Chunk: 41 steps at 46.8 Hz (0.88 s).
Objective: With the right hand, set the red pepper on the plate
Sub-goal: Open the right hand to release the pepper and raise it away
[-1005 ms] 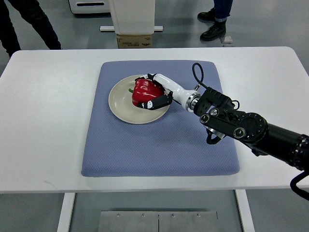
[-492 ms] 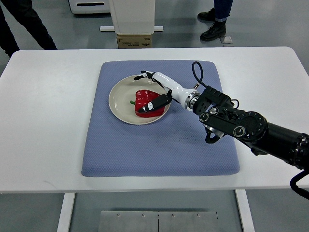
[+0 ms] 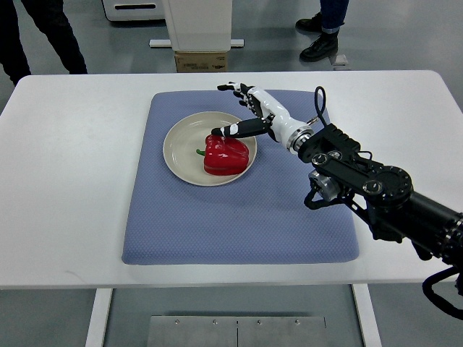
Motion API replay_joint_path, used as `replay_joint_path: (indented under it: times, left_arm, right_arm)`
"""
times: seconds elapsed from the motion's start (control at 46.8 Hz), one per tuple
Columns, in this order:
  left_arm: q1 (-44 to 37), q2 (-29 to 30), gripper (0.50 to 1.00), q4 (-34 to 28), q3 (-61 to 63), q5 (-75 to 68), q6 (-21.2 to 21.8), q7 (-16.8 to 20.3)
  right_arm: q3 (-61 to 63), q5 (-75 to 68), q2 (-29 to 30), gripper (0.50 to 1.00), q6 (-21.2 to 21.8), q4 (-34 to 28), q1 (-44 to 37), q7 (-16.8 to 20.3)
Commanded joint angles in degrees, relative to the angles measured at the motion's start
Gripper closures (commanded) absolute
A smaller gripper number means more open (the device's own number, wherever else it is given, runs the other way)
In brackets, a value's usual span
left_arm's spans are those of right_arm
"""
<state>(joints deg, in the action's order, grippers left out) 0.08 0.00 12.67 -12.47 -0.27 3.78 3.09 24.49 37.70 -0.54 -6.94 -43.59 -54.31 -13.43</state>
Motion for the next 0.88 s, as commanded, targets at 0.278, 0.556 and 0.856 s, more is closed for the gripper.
replay_joint_path:
  times: [0.278,0.556,0.856]
  left_arm:
    - [0.0,0.0,0.5,-0.02,-0.01,0.01,0.0,-0.01]
    - [0.0,0.0,0.5,-0.02,-0.01,0.01,0.0,-0.01]
    - [0.0,0.0,0.5,-0.02,-0.01,0.01,0.0,-0.01]
  right_arm:
    - [17.25,0.01,-3.06,0.5,0.0,0.0,8.08,-0.02]
    - [24.9,0.01,-3.68,0.5,0.0,0.0,13.53,-0.02]
    - [26.84,-0.08,-4.47,0.5,0.0,-0.09,15.2,-0.11]
